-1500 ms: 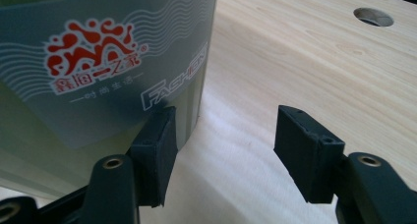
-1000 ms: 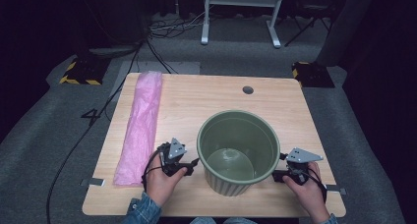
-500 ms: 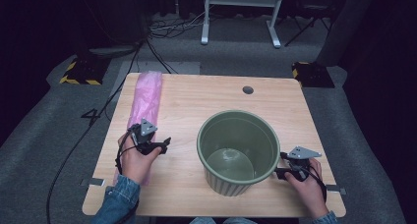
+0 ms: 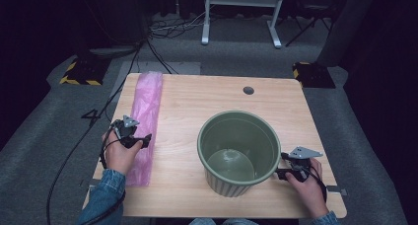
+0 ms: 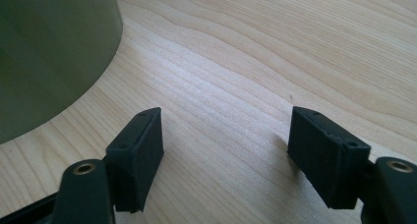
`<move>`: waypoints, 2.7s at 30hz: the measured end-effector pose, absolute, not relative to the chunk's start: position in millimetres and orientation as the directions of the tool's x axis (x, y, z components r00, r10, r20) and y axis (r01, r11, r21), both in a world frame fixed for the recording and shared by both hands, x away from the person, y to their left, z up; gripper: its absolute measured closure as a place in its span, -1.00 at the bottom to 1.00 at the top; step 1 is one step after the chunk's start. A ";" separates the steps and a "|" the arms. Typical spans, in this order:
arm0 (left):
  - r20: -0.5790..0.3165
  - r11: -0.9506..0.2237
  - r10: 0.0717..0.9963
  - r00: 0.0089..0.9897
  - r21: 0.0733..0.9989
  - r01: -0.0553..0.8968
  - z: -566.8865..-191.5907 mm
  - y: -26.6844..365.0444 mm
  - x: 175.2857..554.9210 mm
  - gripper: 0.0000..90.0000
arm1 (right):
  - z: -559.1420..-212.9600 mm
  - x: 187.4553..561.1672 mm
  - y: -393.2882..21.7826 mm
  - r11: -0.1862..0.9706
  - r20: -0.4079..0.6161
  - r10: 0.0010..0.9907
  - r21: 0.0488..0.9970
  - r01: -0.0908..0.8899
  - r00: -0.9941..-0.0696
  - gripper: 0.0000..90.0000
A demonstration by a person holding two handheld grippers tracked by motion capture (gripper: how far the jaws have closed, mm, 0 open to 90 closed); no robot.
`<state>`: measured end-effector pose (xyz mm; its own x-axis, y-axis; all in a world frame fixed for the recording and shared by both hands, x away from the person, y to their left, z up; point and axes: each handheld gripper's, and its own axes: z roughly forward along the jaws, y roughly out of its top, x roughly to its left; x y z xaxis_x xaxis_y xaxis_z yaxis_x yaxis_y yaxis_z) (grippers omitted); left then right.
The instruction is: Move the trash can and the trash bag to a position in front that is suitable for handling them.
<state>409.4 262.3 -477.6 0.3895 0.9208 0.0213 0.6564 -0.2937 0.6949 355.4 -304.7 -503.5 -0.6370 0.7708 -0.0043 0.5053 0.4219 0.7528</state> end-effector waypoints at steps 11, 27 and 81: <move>-0.020 -0.284 0.917 0.399 0.671 0.685 -496.6 248.9 394.5 -0.40 | -503.5 353.8 -304.5 0.425 -0.005 0.766 0.753 0.502 -0.642 -0.35; -0.103 -0.327 0.847 0.522 0.672 0.665 -487.1 197.5 344.9 -0.36 | -503.6 353.8 -304.7 0.424 -0.001 0.765 0.753 0.502 -0.644 -0.36; -0.160 -0.233 0.899 0.408 0.613 0.755 -483.9 215.1 428.4 1.00 | -503.5 353.1 -304.5 0.433 -0.001 0.753 0.754 0.494 -0.658 -0.32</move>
